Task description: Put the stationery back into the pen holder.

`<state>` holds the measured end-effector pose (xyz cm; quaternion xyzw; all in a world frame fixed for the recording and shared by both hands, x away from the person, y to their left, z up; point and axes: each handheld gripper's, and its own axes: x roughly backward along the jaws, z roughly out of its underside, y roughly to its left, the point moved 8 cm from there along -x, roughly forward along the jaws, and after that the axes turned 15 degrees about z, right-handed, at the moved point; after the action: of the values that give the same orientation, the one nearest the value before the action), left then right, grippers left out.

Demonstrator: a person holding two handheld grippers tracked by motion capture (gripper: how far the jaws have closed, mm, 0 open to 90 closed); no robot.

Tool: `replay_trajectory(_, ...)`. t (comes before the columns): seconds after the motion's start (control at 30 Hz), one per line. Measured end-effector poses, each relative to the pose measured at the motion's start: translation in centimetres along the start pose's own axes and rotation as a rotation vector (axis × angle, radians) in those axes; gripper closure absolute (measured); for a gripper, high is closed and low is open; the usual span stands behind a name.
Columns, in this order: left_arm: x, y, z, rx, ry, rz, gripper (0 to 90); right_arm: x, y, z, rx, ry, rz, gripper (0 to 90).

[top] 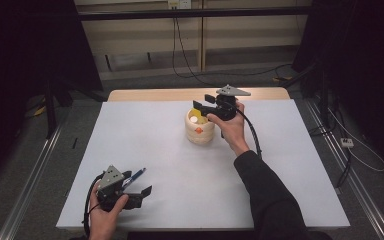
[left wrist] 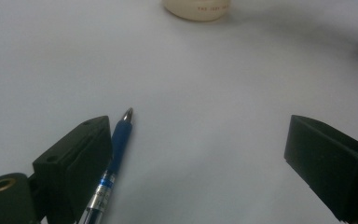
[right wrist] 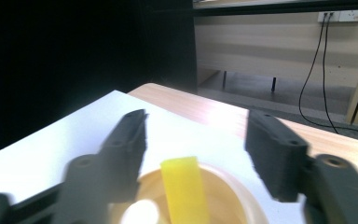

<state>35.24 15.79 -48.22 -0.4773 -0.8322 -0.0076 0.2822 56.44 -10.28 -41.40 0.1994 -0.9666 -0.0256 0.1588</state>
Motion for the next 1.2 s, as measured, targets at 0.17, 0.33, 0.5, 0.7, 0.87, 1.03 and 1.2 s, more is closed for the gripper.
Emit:
replay_trajectory(0.17,0.0,0.0,0.0,0.001,-0.005,0.002,7.8,0.8,0.1,-0.6,0.0,-0.004,-0.003,25.5)
replay_trajectory(0.33,0.0,0.0,0.0,0.0,-0.005,0.001,7.8,1.6,-0.1,-0.3,0.008,0.019,0.0,18.9)
replay_trajectory(0.5,-0.1,0.0,0.0,0.0,-0.001,0.0,7.8,2.6,-0.3,0.6,0.028,0.053,-0.001,12.3)
replay_trajectory(0.7,-0.1,0.0,0.0,0.0,-0.001,-0.001,7.8,3.9,-0.5,1.3,0.047,0.072,0.002,8.8)
replay_trajectory(0.87,-0.1,0.0,0.0,0.001,-0.002,-0.001,7.8,5.0,-0.6,2.8,0.047,0.121,-0.011,7.1)
replay_trajectory(1.03,-0.1,0.0,0.0,-0.001,-0.001,-0.001,7.8,6.2,-0.8,4.2,0.051,0.158,-0.022,5.0)
replay_trajectory(1.2,0.0,0.1,0.0,0.002,0.0,-0.007,7.8,7.3,-0.9,5.0,0.102,0.159,-0.012,5.9)
